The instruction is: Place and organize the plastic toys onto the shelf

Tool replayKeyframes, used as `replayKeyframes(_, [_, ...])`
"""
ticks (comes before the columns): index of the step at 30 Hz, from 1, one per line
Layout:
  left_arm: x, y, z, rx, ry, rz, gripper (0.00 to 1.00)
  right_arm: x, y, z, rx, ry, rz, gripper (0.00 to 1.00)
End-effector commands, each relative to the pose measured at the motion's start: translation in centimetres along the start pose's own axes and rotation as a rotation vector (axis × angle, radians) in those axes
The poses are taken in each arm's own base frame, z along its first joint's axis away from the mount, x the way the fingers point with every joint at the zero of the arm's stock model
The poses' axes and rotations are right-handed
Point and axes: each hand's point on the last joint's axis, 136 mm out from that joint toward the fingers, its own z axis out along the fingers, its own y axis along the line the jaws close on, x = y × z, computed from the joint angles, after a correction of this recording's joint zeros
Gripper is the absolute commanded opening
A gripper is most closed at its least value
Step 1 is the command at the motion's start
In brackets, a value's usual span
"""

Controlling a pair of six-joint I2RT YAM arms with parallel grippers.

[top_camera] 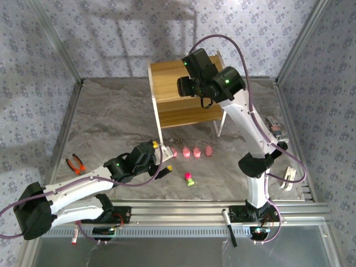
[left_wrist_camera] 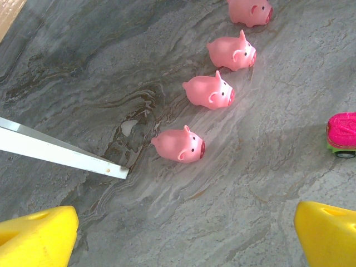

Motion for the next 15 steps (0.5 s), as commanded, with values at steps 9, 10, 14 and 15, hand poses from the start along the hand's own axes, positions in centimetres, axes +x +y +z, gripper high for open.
replayKeyframes(9, [0.3,-0.8,0.4,0.037,0.007,0.006,1.00,1.0,0.7,-6.1,0.039,-0.095,-0.083,0.60])
replayKeyframes(10, [0.4,-0.9,0.4,0.042,0.011,0.007,1.00,1.2,0.8,-6.4,0.040,-0.099,-0.089,0.60])
replayKeyframes(14, [0.6,-1.4,0.6,0.062,0.022,0.012,1.00,2.1,0.9,-7.5,0.046,-0.108,-0.098,0.60])
replayKeyframes(15, [0.5,-1.6,0.6,0.068,0.022,0.013,1.00,2.5,0.9,-7.7,0.048,-0.107,-0.095,0.60])
